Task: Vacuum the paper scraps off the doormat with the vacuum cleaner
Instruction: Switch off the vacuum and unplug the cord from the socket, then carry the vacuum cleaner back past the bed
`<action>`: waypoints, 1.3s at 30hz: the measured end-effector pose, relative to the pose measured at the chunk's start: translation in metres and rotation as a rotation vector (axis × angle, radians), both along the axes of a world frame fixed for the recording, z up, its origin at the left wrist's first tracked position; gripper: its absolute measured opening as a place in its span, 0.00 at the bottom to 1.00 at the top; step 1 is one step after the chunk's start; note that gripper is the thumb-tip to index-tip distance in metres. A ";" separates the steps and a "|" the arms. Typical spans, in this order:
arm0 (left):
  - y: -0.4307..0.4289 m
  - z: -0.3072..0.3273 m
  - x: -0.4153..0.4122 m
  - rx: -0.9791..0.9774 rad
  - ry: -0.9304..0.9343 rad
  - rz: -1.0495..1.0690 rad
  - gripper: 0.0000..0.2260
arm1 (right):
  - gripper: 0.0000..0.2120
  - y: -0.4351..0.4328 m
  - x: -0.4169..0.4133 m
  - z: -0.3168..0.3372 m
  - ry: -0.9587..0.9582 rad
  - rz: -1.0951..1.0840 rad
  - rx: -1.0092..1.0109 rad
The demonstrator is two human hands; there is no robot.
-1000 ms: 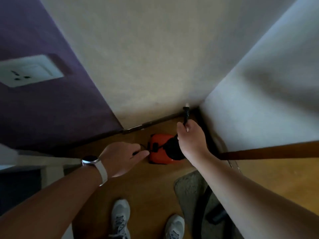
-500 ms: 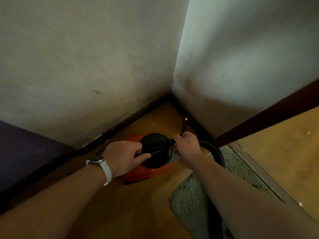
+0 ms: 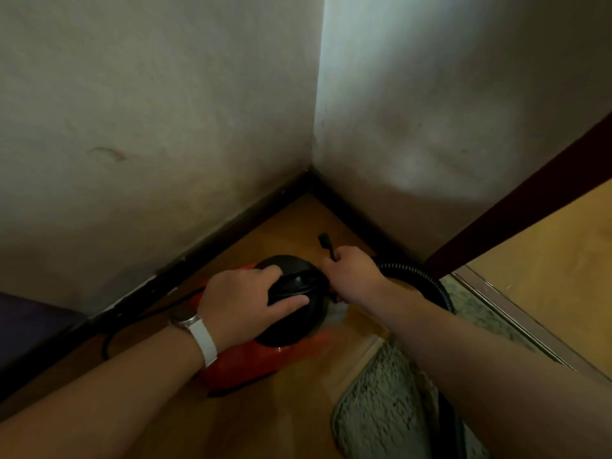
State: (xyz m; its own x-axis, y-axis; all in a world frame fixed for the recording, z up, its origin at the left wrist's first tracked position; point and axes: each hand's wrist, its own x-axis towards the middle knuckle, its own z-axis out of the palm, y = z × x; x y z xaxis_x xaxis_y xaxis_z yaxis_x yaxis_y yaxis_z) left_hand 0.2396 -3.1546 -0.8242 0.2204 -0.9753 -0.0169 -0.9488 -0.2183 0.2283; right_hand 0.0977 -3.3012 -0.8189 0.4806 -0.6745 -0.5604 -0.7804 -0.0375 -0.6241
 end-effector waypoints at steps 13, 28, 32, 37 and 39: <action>-0.026 0.022 -0.009 0.273 0.188 0.070 0.25 | 0.13 -0.005 -0.065 0.019 0.072 0.062 -0.220; -0.018 0.024 -0.075 0.179 0.094 0.042 0.23 | 0.16 0.056 -0.273 -0.066 0.471 -0.134 -0.121; -0.017 0.020 -0.077 0.160 0.058 0.072 0.24 | 0.28 0.083 -0.308 -0.096 0.524 -0.151 0.011; -0.017 0.017 -0.077 0.119 0.043 0.083 0.24 | 0.28 0.104 -0.317 -0.128 0.489 -0.137 0.128; -0.017 0.017 -0.076 0.119 0.030 0.088 0.24 | 0.27 0.108 -0.314 -0.134 0.491 -0.113 0.130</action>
State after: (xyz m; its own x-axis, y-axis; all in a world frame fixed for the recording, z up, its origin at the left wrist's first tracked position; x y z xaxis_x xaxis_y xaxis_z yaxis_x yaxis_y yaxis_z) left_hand 0.1634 -3.1713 -0.8073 0.3030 -0.9428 -0.1389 -0.9178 -0.3279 0.2237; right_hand -0.2165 -3.1933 -0.9524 0.0681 -0.6172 -0.7839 -0.9770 0.1176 -0.1776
